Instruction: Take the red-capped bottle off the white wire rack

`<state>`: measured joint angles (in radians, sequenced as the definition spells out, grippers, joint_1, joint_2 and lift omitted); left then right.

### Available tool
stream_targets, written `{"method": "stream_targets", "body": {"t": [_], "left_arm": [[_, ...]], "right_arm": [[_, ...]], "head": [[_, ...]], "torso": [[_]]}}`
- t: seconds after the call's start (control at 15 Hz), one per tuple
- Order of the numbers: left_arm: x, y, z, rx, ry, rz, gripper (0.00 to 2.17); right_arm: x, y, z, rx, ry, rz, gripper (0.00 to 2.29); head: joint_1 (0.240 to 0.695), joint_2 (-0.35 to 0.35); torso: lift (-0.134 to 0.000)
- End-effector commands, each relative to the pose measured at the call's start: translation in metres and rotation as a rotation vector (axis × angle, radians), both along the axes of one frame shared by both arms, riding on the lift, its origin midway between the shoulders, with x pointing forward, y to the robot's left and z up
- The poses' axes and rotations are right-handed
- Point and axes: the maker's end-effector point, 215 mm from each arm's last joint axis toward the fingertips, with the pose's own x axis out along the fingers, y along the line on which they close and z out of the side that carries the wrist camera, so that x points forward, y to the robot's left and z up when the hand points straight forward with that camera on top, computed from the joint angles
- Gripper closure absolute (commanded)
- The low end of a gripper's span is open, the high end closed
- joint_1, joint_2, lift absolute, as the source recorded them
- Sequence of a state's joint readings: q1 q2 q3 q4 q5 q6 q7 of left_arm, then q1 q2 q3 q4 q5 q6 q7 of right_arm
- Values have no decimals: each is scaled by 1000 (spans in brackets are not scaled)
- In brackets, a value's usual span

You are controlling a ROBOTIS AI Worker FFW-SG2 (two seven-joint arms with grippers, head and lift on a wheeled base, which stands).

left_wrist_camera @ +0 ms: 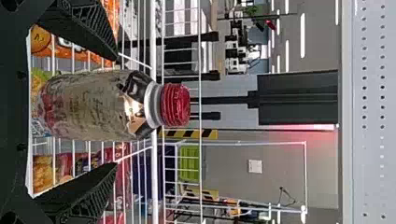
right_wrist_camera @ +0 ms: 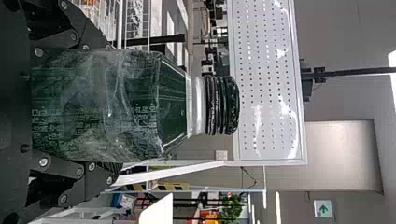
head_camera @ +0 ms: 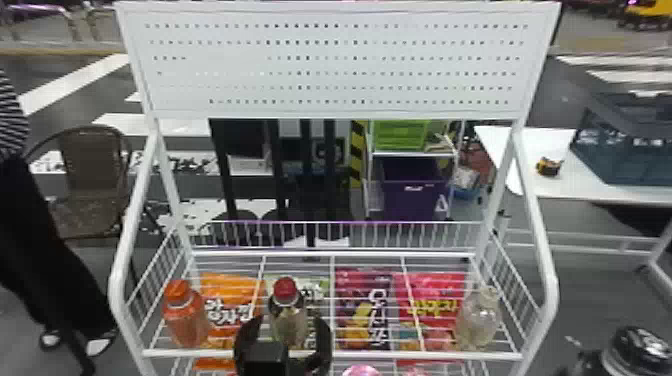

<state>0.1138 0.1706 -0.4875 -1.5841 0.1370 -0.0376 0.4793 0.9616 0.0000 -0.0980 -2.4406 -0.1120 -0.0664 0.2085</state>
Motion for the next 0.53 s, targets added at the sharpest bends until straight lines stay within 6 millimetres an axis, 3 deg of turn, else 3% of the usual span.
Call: {"method": "stream_targets", "body": {"t": [0.0,0.4,0.47], "left_arm": [[12,0,-3,17,6,-7,83],[41,18,-30,60,50,24,100],[41,18,-32,59,54,22,437]], "right_arm": [[-2,-2,3,-2,-11,-3,1217],[-11,-10,12,-8,-41,-13,1217],[-11,-10,13,-10,-44,-14,1217]], "head": [[499,0],[499,0],[499,0]], "torso": [[0],[0],[0]]}}
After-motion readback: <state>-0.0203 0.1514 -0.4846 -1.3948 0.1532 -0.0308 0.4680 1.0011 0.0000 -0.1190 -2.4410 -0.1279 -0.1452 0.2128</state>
